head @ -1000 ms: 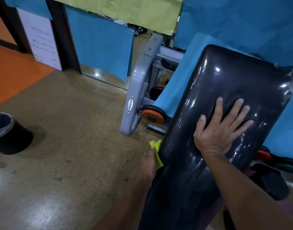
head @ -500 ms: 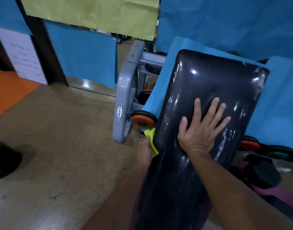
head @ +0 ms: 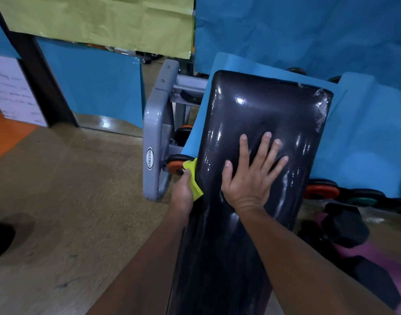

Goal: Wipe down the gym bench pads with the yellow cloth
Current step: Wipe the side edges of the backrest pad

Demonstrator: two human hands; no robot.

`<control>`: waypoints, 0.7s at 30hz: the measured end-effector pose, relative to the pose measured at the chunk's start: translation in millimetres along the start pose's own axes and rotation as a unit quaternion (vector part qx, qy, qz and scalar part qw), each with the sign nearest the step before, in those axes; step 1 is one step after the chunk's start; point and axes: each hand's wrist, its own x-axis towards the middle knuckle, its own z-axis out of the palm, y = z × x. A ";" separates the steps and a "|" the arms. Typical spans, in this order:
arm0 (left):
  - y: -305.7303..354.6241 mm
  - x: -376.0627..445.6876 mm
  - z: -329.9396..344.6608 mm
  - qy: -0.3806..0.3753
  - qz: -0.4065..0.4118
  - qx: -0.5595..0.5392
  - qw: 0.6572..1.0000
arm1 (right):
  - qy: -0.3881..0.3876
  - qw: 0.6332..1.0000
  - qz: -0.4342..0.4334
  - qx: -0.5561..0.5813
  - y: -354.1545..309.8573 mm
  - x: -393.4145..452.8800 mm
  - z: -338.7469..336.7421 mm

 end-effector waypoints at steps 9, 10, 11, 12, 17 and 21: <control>-9.4 2.4 -7.9 -0.002 -0.057 0.029 0.998 | -0.007 1.000 -0.001 0.003 -0.4 -0.7 -1.2; -1.9 4.4 -2.9 0.006 -0.045 0.019 0.999 | -0.008 1.000 -0.001 0.004 -0.1 -0.7 -1.0; 4.9 6.8 1.7 0.007 -0.036 0.017 0.999 | -0.007 1.000 -0.002 0.006 0.1 -0.7 -1.1; 9.7 8.4 5.1 0.006 -0.023 0.016 1.000 | -0.006 1.000 -0.002 0.006 0.0 -0.7 -1.4; -5.4 17.0 0.8 0.000 -0.015 0.014 1.000 | -0.005 1.000 -0.001 0.006 -1.4 0.2 -4.5; 4.3 14.2 4.5 -0.027 -0.007 0.012 1.000 | -0.011 1.000 -0.001 0.001 -1.6 -0.3 -3.8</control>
